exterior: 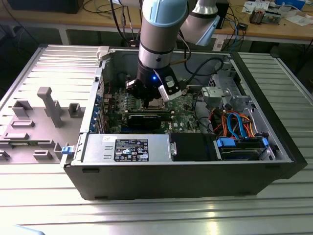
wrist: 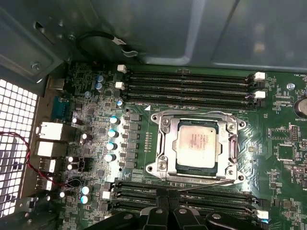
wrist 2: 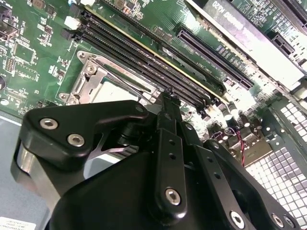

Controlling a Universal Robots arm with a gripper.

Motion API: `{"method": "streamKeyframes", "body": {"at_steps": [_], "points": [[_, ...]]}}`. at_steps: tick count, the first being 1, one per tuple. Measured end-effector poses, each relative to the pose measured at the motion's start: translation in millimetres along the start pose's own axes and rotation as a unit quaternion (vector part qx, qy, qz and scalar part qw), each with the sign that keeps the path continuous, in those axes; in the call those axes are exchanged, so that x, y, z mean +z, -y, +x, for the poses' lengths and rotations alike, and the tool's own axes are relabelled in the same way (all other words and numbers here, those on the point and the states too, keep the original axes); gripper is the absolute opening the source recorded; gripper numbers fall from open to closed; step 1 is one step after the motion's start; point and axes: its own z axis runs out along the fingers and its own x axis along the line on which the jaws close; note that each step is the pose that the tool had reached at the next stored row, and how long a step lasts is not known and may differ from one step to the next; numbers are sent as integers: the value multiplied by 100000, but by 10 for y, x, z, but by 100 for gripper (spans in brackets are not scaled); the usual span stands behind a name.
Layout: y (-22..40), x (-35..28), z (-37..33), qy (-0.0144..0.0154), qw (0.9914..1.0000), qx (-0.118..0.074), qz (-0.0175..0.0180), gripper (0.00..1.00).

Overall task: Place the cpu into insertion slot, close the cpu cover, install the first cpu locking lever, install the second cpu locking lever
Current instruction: 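Install the second cpu locking lever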

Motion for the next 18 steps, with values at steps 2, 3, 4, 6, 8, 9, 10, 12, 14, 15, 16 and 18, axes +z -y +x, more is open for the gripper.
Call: {"method": "streamKeyframes", "body": {"at_steps": [2,3,4,6,8,9,10,12,14,15,16,18], "points": [[1,6,0,-2,100000,1,1,11],[1,6,0,-1,100000,0,3,11],[1,6,0,1,100000,0,3,11],[1,6,0,-2,100000,0,4,11],[1,7,-1,-2,100000,-2,3,11],[1,7,0,-1,100000,1,4,11],[1,7,0,-3,100000,0,4,11],[1,7,0,-1,100000,-1,4,11],[1,7,0,-1,100000,2,3,11],[1,7,0,-1,100000,1,3,11],[1,7,0,-2,100000,2,4,11],[1,8,0,-2,100000,2,3,11]]}}
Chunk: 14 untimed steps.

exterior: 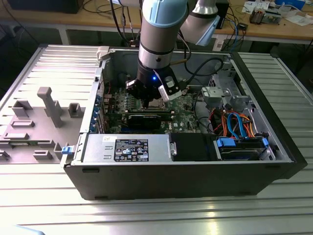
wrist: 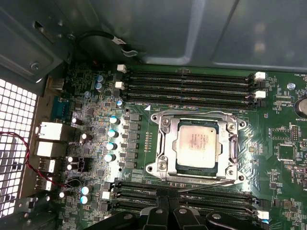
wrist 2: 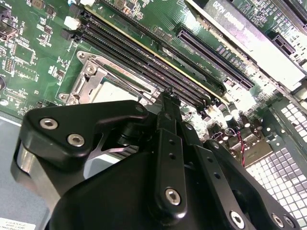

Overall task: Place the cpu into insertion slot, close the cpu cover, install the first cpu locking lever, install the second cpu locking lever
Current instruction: 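Install the second cpu locking lever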

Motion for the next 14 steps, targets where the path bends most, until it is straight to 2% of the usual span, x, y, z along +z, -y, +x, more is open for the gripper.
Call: {"method": "streamKeyframes", "body": {"at_steps": [8,10,12,14], "points": [[0,1,0,-27,100000,5,-32,11],[2,15,-3,-1206,99992,164,-204,11],[3,22,-3,-1279,99991,180,-229,11],[6,36,-6,-1320,99990,158,-431,11]]}}
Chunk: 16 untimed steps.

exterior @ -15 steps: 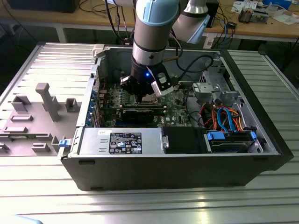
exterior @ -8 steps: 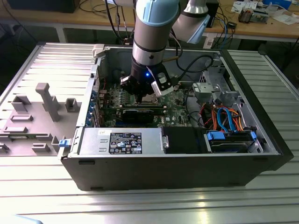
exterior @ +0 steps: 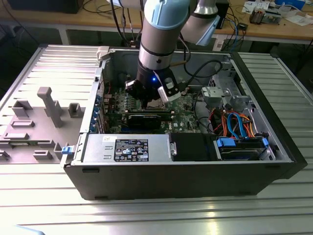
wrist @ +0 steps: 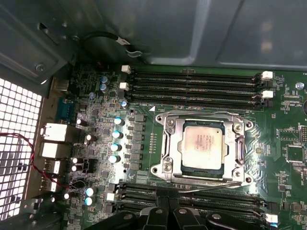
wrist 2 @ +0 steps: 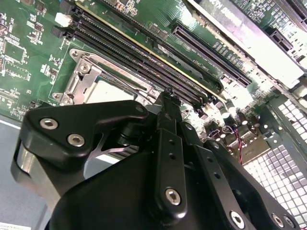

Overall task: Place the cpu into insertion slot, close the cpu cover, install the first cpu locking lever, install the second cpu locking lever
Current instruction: 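Install the second cpu locking lever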

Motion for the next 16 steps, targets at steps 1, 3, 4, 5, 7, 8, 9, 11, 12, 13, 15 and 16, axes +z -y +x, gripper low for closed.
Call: {"method": "streamKeyframes", "body": {"at_steps": [1,3,4,5,7,8,9,11,12,13,15,16], "points": [[1,10,-1,10,100000,-3,-74,11],[5,32,-2,9,100000,-7,-153,11],[8,54,-4,14,100000,-19,-248,11],[10,62,-4,-21,100000,-21,-295,11],[11,76,6,-356,99997,-9,-671,11],[14,85,9,-418,99997,10,-700,11],[16,98,13,-476,99996,11,-723,11],[19,115,13,-473,99995,-6,-826,11],[19,118,13,-467,99995,-8,-907,11],[20,119,13,-459,99995,-8,-923,11],[20,118,13,-462,99995,-11,-918,11],[20,118,13,-463,99995,-10,-919,11]]}}
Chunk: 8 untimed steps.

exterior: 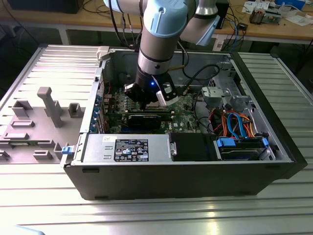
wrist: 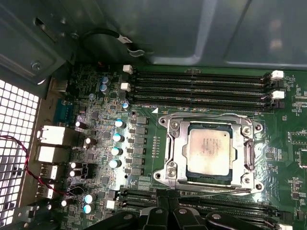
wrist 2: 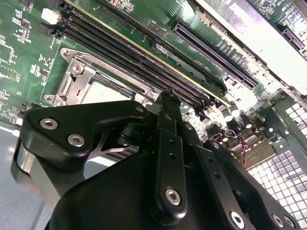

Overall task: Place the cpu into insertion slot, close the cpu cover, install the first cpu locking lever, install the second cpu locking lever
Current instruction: 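Install the second cpu locking lever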

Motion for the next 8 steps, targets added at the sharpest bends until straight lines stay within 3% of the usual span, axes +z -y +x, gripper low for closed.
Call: {"method": "streamKeyframes", "body": {"at_steps": [8], "points": [[2,0,0,5,100000,-1,-9,11]]}}
